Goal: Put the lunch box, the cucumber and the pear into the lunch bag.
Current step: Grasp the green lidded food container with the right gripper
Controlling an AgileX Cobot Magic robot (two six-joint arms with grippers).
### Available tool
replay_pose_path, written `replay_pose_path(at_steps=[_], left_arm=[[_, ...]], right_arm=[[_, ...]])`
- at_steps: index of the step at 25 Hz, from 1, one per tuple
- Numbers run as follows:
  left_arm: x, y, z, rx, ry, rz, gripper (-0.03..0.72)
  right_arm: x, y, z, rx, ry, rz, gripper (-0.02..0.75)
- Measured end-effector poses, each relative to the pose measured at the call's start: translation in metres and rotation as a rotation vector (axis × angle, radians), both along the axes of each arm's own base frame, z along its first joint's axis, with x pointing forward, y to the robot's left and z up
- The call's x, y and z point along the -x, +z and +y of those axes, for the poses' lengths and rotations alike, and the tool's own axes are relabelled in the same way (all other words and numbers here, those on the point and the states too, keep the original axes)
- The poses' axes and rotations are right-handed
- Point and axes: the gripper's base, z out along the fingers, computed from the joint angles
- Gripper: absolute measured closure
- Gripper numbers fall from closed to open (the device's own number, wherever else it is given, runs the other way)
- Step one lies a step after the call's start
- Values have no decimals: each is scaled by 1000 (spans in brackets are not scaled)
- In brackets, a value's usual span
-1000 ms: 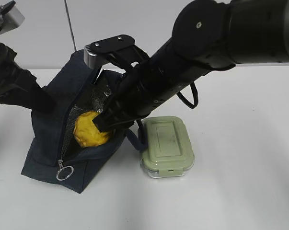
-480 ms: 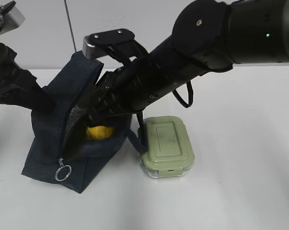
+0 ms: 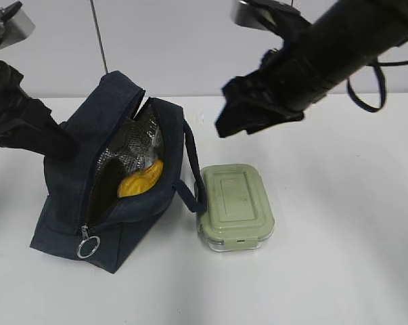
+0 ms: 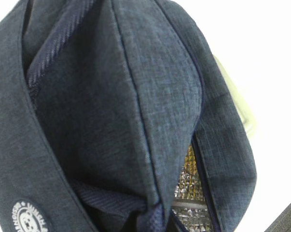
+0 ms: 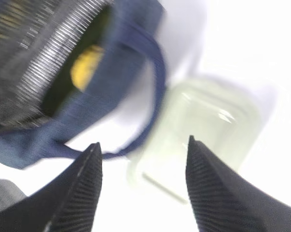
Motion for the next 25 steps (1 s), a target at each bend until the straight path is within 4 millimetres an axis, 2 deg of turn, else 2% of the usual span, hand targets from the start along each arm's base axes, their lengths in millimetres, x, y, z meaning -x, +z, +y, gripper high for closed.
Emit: replay_pose_path(at_steps=[4,7,12,19,25], left_arm=[[0,0,0,0,0,1,675],[0,0,0,-1,-1,1,675],[0,0,0,-2,-2,2,675],[0,0,0,-2,-2,2,675],[0,0,0,-2,-2,2,675]], right_arm=[[-16,-23,-45,-64,-42,169,307],[-26,-46,-58,-117,-34,259,307],[-34,-78,-60,-106,8,328,292],[-42,-96,-59,-111,7,316,232],[-48,-115,-56,-158,-26,354,218]])
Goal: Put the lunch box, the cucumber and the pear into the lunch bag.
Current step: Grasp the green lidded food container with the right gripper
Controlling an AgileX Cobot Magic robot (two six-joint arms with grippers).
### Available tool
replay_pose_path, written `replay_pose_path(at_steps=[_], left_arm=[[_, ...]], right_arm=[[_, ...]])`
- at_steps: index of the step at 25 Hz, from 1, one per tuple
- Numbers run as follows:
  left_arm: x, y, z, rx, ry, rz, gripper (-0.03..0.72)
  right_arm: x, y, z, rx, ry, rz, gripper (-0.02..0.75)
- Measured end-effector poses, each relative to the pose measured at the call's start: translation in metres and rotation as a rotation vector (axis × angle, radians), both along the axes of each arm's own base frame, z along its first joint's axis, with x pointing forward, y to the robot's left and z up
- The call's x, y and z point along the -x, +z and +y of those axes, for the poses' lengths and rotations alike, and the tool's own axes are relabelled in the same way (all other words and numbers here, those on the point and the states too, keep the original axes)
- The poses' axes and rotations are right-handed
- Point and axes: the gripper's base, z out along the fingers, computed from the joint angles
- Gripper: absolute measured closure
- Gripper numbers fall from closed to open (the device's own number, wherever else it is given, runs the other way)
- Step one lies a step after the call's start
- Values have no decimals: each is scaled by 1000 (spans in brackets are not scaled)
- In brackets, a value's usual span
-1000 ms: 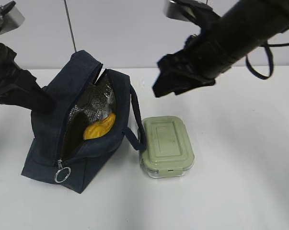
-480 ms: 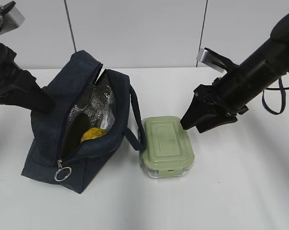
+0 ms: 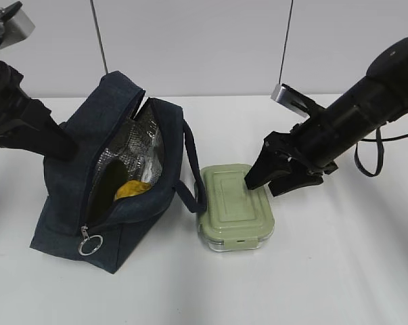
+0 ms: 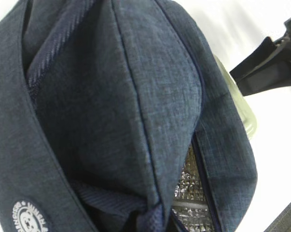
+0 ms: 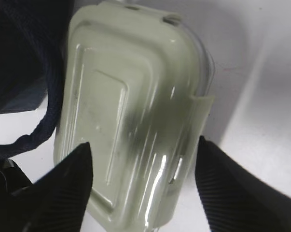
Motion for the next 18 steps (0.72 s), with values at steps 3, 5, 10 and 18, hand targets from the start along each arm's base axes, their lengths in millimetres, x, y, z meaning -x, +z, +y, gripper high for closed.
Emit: replay_pose_path(at_steps=[3,5,10,18], left_arm=[[0,0,0,-1,0,0,675],[0,0,0,-1,0,-1,675],[-1,0,0,-1,4,-7,676],[-1,0,0,-2,5,-9,676]], right_arm=[[-2,-7,1,-16,-4,9,218],[-3,-8,2,-23,-7,8,218],[-4,-17,2,-25,-9,26,217],[-5,-29,3,-32,-2,46,234]])
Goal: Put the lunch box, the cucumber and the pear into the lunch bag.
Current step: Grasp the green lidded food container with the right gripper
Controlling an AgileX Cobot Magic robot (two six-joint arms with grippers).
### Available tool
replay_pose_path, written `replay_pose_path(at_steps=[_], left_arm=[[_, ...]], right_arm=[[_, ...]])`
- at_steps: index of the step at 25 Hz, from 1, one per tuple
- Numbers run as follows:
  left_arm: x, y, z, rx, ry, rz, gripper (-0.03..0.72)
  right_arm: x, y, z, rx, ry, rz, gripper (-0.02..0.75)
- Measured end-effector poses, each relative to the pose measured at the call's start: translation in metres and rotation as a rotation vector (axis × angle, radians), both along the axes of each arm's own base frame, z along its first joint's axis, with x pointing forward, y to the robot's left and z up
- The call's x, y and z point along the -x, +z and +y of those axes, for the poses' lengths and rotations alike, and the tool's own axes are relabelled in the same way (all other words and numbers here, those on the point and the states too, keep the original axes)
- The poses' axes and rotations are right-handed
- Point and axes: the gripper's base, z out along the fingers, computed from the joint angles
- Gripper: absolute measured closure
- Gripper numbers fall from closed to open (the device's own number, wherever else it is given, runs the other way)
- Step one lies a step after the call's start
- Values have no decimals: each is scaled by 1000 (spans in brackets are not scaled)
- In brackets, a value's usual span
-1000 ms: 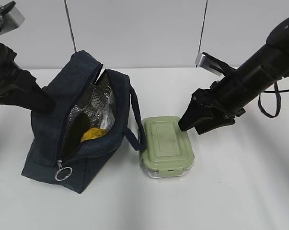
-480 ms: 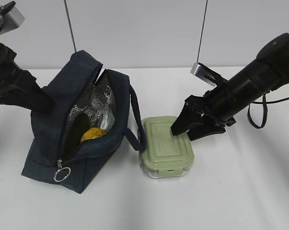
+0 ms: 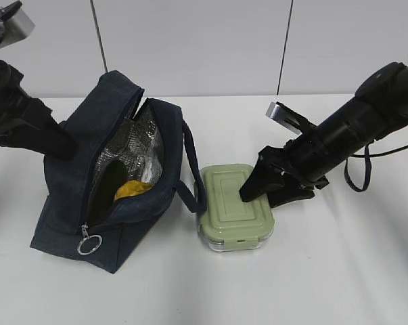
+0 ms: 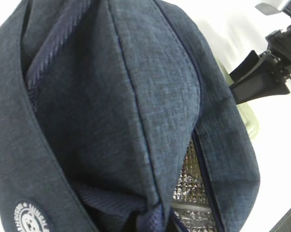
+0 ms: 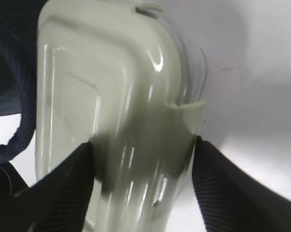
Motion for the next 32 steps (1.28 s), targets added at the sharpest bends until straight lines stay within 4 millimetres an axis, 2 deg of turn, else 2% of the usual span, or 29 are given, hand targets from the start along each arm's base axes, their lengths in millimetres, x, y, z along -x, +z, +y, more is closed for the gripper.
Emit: replay_pose_path(at_steps=[5,9,21,24,27,32], left_arm=[[0,0,0,-1,0,-1,676],[0,0,0,-2,0,-1,676],[0,0,0,-2,1,-2,676],[0,0,0,-2,1,-2,676],[0,0,0,-3,2,-4,676],[0,0,0,-4,2,-5,676]], right_arm=[[-1,1,1,-13,-8,-1,381],[-1,1,1,-15,-3,-5,448],[1,4,1,-19,9,-3,471],[3,14,-1,7,16,-42,472],[3,32,-5,17,6,-101,472],[4,54,-20,10,-29,-148,474]])
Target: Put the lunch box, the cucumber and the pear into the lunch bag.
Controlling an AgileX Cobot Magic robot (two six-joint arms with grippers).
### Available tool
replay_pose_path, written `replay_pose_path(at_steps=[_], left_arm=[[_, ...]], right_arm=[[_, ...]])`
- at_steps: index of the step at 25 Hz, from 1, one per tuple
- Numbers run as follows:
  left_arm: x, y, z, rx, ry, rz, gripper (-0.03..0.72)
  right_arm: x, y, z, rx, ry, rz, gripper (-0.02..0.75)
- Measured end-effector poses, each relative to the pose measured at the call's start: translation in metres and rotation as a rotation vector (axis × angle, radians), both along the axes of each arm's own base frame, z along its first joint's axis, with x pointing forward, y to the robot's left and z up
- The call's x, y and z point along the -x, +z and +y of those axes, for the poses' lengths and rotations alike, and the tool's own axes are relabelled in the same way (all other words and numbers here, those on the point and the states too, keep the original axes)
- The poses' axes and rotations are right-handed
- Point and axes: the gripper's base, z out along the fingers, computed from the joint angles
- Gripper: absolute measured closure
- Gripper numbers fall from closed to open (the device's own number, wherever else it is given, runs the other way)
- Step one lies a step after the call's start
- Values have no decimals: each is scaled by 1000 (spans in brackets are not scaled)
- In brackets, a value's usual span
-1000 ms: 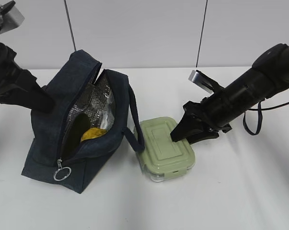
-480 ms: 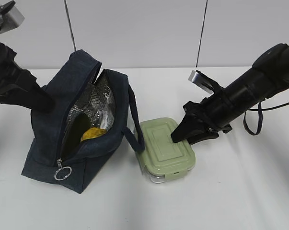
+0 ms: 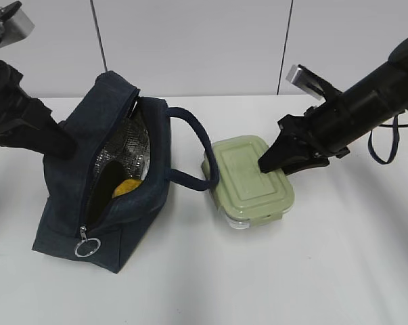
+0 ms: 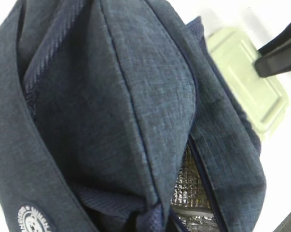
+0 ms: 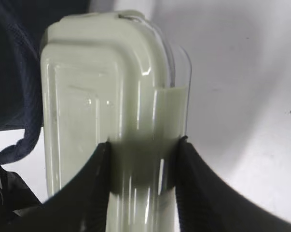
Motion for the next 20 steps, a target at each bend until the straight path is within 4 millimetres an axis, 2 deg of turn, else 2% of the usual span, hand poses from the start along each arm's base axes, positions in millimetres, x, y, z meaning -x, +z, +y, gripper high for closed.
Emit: replay_pose_path(at_steps=[8,15,20], left_arm=[[0,0,0,0,-1,1,676],[1,0,0,1,-8,13,676],[1,0,0,2,-9,14,676]], right_arm=[[4,41,-20,-9,-50,-96,475],[5,52,-50,22,-120,-109,475],[9,52,-53,17,-109,-77,477]])
